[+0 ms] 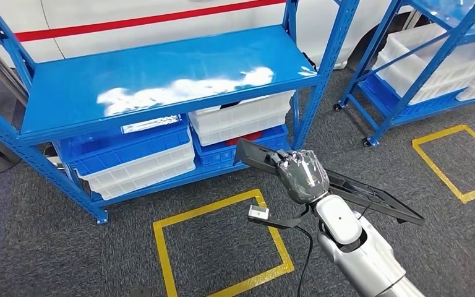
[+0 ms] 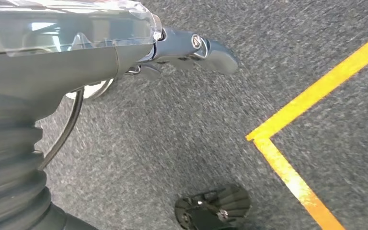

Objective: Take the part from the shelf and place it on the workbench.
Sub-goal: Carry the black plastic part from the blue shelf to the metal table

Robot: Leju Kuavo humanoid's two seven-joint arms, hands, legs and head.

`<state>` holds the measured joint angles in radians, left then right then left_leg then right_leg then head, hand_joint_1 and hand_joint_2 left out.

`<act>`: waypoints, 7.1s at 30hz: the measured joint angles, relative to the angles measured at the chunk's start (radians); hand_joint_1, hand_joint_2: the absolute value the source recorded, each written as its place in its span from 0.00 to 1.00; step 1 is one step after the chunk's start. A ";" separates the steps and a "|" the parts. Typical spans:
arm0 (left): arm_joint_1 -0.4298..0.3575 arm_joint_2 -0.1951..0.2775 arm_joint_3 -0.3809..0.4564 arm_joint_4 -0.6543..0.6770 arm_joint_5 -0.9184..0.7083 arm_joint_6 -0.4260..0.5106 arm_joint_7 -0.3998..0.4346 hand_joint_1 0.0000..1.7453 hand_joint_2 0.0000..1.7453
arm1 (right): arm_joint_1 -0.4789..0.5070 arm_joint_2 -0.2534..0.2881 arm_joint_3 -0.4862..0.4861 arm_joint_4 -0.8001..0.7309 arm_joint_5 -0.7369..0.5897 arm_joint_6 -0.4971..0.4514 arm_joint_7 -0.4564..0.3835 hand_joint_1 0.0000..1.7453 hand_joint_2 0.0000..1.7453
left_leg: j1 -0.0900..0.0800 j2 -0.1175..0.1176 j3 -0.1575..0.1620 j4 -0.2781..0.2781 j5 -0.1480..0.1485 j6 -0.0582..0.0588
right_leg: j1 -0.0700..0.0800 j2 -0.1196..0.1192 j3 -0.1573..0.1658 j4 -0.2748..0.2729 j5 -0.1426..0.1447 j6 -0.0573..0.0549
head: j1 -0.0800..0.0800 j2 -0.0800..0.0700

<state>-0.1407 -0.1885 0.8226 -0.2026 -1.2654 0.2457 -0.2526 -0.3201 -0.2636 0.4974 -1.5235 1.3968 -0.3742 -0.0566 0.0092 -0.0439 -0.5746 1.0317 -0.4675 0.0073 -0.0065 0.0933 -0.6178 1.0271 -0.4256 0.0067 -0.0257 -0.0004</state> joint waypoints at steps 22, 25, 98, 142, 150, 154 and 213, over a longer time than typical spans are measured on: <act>-0.001 -0.002 -0.008 -0.002 -0.004 -0.003 0.020 0.00 1.00 | 0.035 0.003 -0.024 -0.022 0.022 -0.008 0.012 1.00 1.00 | -0.003 0.056 -0.095 0.240 -0.136 -0.019 | 0.002 -0.075 0.010 -0.024 0.009 -0.033 | 0.000 0.000; -0.001 0.000 -0.010 -0.002 -0.008 -0.004 0.028 0.00 1.00 | 0.035 0.008 -0.024 -0.020 0.024 -0.008 0.012 1.00 1.00 | -0.002 0.049 -0.090 0.211 -0.082 -0.017 | 0.003 -0.040 0.010 -0.019 0.009 -0.032 | 0.000 0.000; 0.002 0.014 -0.016 -0.005 0.003 -0.017 0.034 0.00 1.00 | 0.063 0.006 -0.067 -0.050 0.023 -0.012 0.015 1.00 1.00 | -0.002 0.052 0.011 -0.036 0.025 0.027 | -0.006 -0.081 -0.117 0.230 -0.116 0.017 | 0.000 0.000; 0.032 0.015 0.029 -0.005 0.086 -0.005 -0.070 0.00 1.00 | -0.014 0.034 -0.082 0.055 -0.046 -0.064 -0.011 1.00 1.00 | -0.007 0.075 -0.031 0.090 -0.064 -0.022 | -0.001 -0.099 0.012 -0.027 0.004 -0.031 | 0.000 0.000; 0.044 0.014 0.025 -0.004 0.042 -0.034 -0.026 0.00 1.00 | 0.084 0.024 -0.118 0.022 -0.044 -0.081 0.011 1.00 1.00 | -0.003 -0.010 -0.017 0.028 0.009 -0.009 | 0.003 0.002 0.011 -0.015 -0.001 -0.027 | 0.000 0.000; 0.038 0.014 0.023 -0.005 0.034 -0.049 -0.014 0.00 1.00 | 0.134 0.018 -0.142 -0.015 -0.025 -0.075 0.023 1.00 1.00 | -0.003 -0.012 0.008 -0.026 0.017 0.006 | -0.005 0.031 0.000 -0.013 0.001 -0.002 | 0.000 0.000; 0.024 0.017 0.001 -0.005 0.016 -0.085 0.008 0.00 1.00 | 0.179 0.022 -0.198 -0.052 0.000 -0.053 0.028 1.00 1.00 | -0.006 -0.018 0.010 -0.025 0.011 -0.006 | -0.002 0.013 0.017 -0.020 -0.006 -0.013 | 0.000 0.000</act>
<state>-0.1165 -0.1715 0.8236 -0.2071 -1.2492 0.1612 -0.2450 -0.1413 -0.2418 0.2997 -1.5757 1.3966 -0.4273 -0.0285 0.0036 -0.0618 -0.5645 1.0066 -0.4570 0.0012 -0.0088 0.1065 -0.6010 1.0072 -0.4320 -0.0067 -0.0256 -0.0004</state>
